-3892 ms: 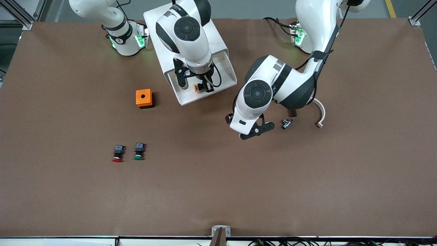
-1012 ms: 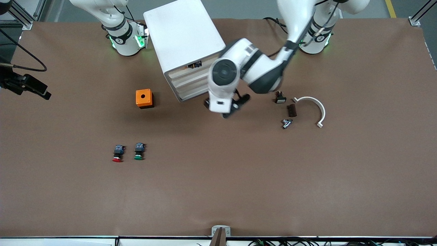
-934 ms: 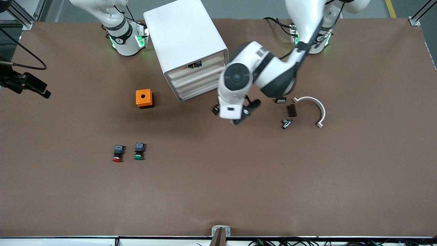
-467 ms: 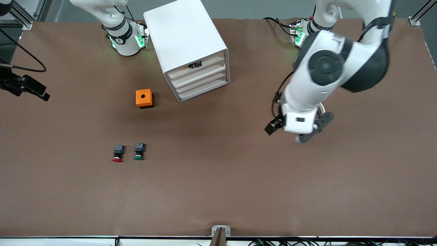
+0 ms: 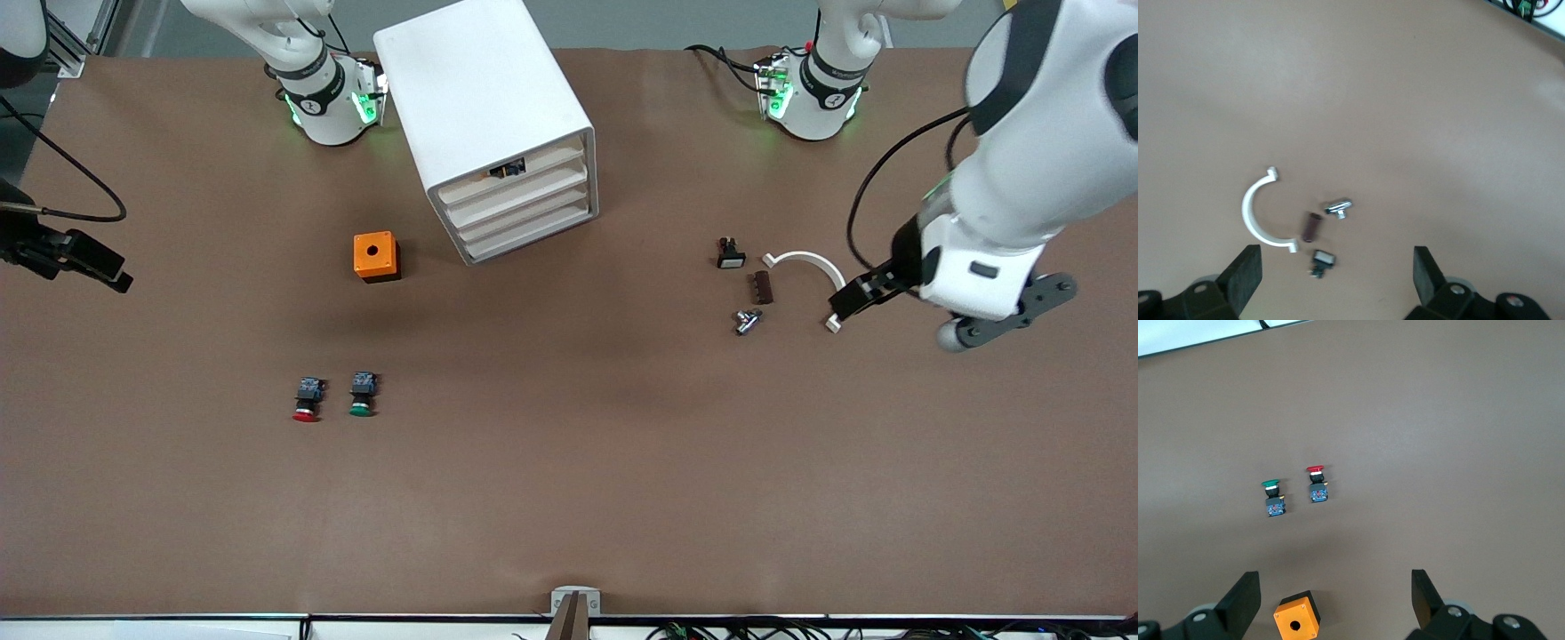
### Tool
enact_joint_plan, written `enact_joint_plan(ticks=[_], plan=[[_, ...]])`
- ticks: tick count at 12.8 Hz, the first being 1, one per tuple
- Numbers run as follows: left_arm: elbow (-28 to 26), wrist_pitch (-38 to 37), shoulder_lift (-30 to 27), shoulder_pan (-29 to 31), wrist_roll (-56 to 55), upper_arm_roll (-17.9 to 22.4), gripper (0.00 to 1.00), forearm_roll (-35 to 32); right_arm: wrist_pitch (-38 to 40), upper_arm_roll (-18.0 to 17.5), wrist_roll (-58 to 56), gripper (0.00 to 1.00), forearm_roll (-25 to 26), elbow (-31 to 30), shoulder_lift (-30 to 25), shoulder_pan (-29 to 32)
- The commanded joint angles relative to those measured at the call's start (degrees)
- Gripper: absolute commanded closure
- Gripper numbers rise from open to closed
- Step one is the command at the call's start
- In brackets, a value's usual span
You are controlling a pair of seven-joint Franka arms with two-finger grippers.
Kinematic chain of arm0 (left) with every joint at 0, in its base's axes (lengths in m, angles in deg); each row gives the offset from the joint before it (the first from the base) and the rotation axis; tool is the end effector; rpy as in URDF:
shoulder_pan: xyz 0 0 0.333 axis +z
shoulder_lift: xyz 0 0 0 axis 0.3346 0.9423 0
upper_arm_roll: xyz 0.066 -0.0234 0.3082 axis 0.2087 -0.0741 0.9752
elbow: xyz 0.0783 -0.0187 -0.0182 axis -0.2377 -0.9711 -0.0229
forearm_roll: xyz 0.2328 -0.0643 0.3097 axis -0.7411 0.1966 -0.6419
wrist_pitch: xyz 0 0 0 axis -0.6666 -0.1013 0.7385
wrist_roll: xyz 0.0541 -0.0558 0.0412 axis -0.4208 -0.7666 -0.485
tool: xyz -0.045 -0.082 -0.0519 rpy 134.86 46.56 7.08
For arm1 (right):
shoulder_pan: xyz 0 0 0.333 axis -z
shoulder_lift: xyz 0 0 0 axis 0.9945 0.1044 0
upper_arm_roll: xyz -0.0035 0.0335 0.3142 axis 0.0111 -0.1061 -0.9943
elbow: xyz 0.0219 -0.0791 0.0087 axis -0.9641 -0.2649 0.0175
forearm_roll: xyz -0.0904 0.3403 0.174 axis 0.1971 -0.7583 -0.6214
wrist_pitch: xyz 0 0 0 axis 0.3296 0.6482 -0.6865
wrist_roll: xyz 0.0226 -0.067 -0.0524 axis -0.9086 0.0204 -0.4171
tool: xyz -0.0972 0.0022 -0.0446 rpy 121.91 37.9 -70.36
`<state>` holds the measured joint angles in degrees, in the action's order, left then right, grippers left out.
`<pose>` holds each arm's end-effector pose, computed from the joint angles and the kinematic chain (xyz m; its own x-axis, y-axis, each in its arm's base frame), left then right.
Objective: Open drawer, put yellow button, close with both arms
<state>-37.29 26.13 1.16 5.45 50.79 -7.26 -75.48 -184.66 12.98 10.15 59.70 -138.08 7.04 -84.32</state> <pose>0.6026 -0.1654 0.6039 0.9250 0.3796 -0.0190 0.3797 -0.9251 0.0064 0.5718 -0.0318 0.6078 0.9751 -0.2051 0.0841 -0.2045 -0.9787 -0.0154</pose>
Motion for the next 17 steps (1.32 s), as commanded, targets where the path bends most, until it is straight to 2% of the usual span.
enact_joint_plan(ticks=[1,3,7,8,11,14,17], plan=[[-5.61,-1.09,-6.99,3.45,8.77,-0.62,0.00,-0.99,0.63,-0.48,-0.58,0.00,2.47,1.32,0.32,0.32],[-10.70,-0.92,-11.91,6.09,15.98,-0.62,0.00,-0.99,0.72,-0.39,-0.49,0.00,3.45,1.32,0.15,0.58],[-20.19,0.31,-20.53,8.21,21.28,-0.97,0.00,-0.63,0.89,-0.39,-0.49,0.00,2.84,1.15,0.14,1.81],[-22.92,0.49,-22.90,9.25,21.72,-1.84,0.00,-0.63,1.07,-0.39,-0.49,0.00,2.32,1.14,0.14,1.81],[-29.43,3.20,-28.18,14.61,24.17,-8.17,0.00,-0.63,1.16,-0.30,-3.64,0.00,-0.40,0.88,0.06,1.90],[-29.80,3.39,-28.81,15.68,29.88,-8.01,0.00,-0.90,1.51,-0.30,-4.19,0.00,-0.41,0.79,-0.03,2.34],[-29.10,2.86,-28.46,16.38,29.11,-7.92,0.00,-0.72,1.77,-0.30,-4.19,0.00,-0.41,0.70,-0.03,2.34]])
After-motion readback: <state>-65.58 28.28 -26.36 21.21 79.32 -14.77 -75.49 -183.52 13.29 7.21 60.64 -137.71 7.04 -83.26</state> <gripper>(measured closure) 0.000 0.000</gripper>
